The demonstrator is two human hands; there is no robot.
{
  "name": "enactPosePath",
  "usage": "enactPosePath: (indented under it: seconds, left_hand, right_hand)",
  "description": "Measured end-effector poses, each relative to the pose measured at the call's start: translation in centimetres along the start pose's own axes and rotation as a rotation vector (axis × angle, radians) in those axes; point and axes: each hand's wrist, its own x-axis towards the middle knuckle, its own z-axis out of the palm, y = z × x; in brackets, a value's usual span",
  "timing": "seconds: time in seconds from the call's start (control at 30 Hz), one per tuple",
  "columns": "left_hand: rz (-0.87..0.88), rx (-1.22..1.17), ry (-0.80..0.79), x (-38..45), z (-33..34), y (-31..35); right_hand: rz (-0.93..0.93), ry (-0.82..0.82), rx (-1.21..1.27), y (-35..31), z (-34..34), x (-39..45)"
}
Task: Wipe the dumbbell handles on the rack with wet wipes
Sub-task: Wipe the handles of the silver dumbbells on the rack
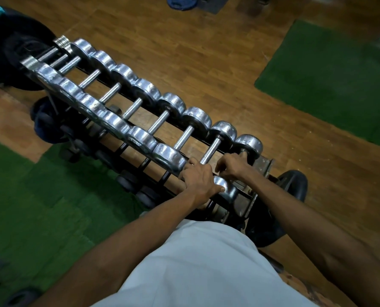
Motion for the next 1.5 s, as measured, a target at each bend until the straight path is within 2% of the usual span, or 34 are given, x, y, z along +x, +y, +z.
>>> enactPosePath:
  seconds: [0.17, 0.27, 0.37, 0.47, 0.67, 0.8, 0.9, 1.0, 1.17, 1.3, 1.5]
  left_hand:
    - [0.002, 0.014, 0.0, 0.1, -0.1, 0.0]
    - [0.01, 0.028, -0.001, 0.2, -0.2, 0.0]
    - [0.015, 0.033, -0.001, 0.3, -0.3, 0.0]
    - [0.014, 0.027, 0.0, 0.4, -0.4, -0.1]
    - [0.013, 0.035, -0.007, 0.6, -0.4, -0.1]
    - [0.015, 0.03, -0.007, 0.7, -0.4, -0.2]
    - [0.022, 0.031, -0.008, 0.7, -0.4, -0.2]
    - [0.02, 0.031, -0.001, 0.6, -0.3, -0.3]
    - [0.024, 0.023, -0.007, 0.7, -0.4, -0.4]
    - [0.027, 0.016, -0.014, 0.7, -0.4, -0.4]
    - [0.016, 0.018, -0.015, 0.9, -0.2, -0.4]
  right_hand:
    - [-0.087, 0.006, 0.035, 1.3, 0.8, -1.0]
    - [-0.155, 0.126, 0.111, 2.7, 2.2, -2.8]
    - [-0.144, 0.259, 0.275, 3.6, 3.2, -4.8]
    - [-0.055, 0.27, 0.409, 3.2, 3.5, -6.2]
    - [0.274, 0.3, 0.571, 2.4, 4.7, -6.3]
    - [0.505, 0.236, 0.857, 2.9, 6.0, -4.9]
    - [0.551, 0.224, 1.119, 1.4, 5.2, -4.4]
    - [0.63, 0.217, 1.282, 1.3, 4.9, -4.3]
    - [0.629, 0.146, 1.49, 3.2, 6.6, -2.3]
    - [0.728, 0.211, 1.668, 1.8, 4.1, -2.3]
    - [0.859, 0.487, 1.838, 3.4, 3.0, -0.1]
